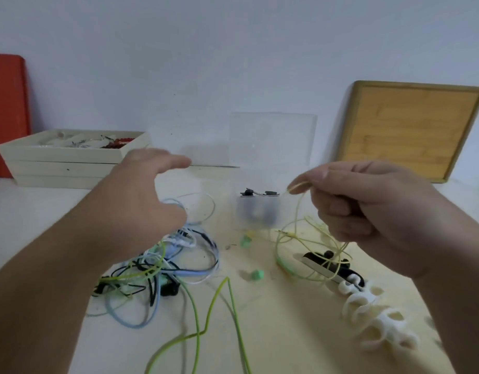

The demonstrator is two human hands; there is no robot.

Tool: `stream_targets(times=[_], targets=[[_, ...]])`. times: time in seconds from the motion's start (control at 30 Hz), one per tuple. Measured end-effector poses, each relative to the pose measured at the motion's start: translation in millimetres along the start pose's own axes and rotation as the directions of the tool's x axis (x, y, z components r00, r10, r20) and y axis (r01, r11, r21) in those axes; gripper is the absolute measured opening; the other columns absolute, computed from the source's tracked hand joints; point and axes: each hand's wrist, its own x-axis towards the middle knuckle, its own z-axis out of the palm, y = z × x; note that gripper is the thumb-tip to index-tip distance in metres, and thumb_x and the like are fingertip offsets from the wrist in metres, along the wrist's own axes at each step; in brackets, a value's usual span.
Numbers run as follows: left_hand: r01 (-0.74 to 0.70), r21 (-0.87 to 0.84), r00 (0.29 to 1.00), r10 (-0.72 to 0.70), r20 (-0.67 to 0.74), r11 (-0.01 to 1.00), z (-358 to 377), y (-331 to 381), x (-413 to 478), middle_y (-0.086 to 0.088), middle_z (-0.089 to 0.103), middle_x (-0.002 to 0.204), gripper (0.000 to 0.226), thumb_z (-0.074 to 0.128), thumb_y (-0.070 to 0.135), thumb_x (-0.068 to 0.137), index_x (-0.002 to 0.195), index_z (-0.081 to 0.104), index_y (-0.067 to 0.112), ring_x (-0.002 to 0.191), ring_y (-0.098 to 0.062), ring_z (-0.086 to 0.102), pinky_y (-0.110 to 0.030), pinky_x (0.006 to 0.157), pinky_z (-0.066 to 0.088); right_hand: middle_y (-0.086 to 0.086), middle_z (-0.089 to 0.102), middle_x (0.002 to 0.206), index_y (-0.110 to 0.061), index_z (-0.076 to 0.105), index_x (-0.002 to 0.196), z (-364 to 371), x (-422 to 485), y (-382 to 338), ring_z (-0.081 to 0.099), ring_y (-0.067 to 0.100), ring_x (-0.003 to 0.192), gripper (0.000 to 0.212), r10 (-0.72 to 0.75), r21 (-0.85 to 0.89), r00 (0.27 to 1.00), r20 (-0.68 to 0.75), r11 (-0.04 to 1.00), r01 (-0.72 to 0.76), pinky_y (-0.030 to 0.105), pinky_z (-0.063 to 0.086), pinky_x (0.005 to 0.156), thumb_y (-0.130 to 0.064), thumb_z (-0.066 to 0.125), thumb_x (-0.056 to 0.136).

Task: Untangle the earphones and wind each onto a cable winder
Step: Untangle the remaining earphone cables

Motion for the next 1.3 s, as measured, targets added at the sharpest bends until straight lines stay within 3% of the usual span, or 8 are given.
stream_targets(times=[0.1,0.2,0.47,0.57,0.8,1.0,1.1,1.3], targets=[[-0.168,-0.230,0.985,0.153,-0.081,0.959,18,23,-5,0.034,0.059,0.123,0.054,0.064,0.037,0.070,0.124,0.062,0.041,0.106,0.026,0.047,0.003,0.093,0.029,0.008,0.028,0.062,-0.004,0.076,0.083,1,0,3,0.016,0.019,0.052,0.019,0.046,-0.093,0.996,0.079,0.995,-0.038,0.027,0.013,0.046,-0.017,0.063,0.085],[0.004,-0.659,0.942,0.219,0.256,0.752,44,45,-17,0.020,0.071,0.116,0.066,0.075,0.051,0.070,0.131,0.056,0.036,0.112,0.003,0.064,-0.023,0.098,0.050,0.001,0.036,0.055,-0.004,0.075,0.079,4,2,8,0.021,0.015,0.048,0.021,0.045,-0.142,0.993,0.106,0.989,-0.029,0.023,0.018,0.043,-0.013,0.060,0.091],[0.149,-0.600,0.984,-0.060,0.167,0.786,50,39,-13,-0.004,0.055,0.053,0.023,0.063,0.032,0.095,0.075,0.073,0.025,0.051,-0.012,0.054,-0.031,0.063,0.054,0.004,0.045,0.054,-0.004,0.076,0.081,-19,3,8,0.032,0.015,0.047,0.014,0.108,-0.403,0.992,0.060,0.912,-0.075,0.022,0.028,0.043,-0.018,0.072,0.083],[0.146,-0.619,0.989,-0.113,0.092,0.772,48,36,-11,-0.004,0.049,0.051,0.034,0.053,0.027,0.100,0.069,0.066,0.019,0.047,-0.012,0.049,-0.014,0.047,0.042,0.000,0.042,0.050,-0.008,0.077,0.073,-29,2,7,0.031,0.011,0.043,0.014,0.103,-0.423,0.995,0.012,0.902,-0.089,0.021,0.026,0.042,-0.014,0.071,0.084],[0.047,-0.672,0.975,0.114,0.193,0.739,66,50,-21,0.005,0.046,0.052,0.029,0.051,0.036,0.097,0.075,0.063,0.022,0.057,-0.016,0.057,-0.025,0.056,0.044,-0.001,0.028,0.058,-0.009,0.070,0.074,-32,15,8,0.021,0.012,0.050,0.019,-0.153,0.278,0.954,-0.257,0.934,0.224,0.025,0.014,0.046,-0.013,0.060,0.090],[-0.138,-0.355,0.990,0.127,-0.054,0.925,95,55,-33,0.014,0.057,0.105,0.034,0.051,0.052,0.093,0.124,0.045,0.041,0.099,-0.004,0.059,-0.030,0.091,0.047,-0.004,0.031,0.051,-0.009,0.075,0.089,-44,9,-1,0.021,0.014,0.050,0.013,-0.165,0.118,0.703,-0.692,0.935,0.336,0.024,0.022,0.046,-0.014,0.064,0.095],[-0.432,-0.081,0.889,0.409,-0.207,0.898,94,75,-41,0.009,0.048,0.119,0.042,0.056,0.032,0.091,0.132,0.049,0.027,0.109,-0.009,0.050,-0.021,0.095,0.037,-0.006,0.032,0.047,-0.009,0.075,0.090,-52,7,0,0.022,0.011,0.044,0.010,-0.046,0.134,0.684,-0.728,0.969,0.208,0.021,0.025,0.042,-0.015,0.068,0.091],[-0.771,-0.127,0.596,0.778,0.197,0.623,142,100,-70,0.007,0.061,0.117,0.034,0.058,0.034,0.085,0.118,0.065,0.032,0.090,-0.014,0.059,-0.029,0.071,0.056,-0.012,0.034,0.039,-0.005,0.074,0.087,-49,19,12,0.026,0.007,0.034,0.021,0.095,0.179,0.759,-0.644,0.983,0.028,0.019,0.021,0.034,-0.017,0.059,0.095]])
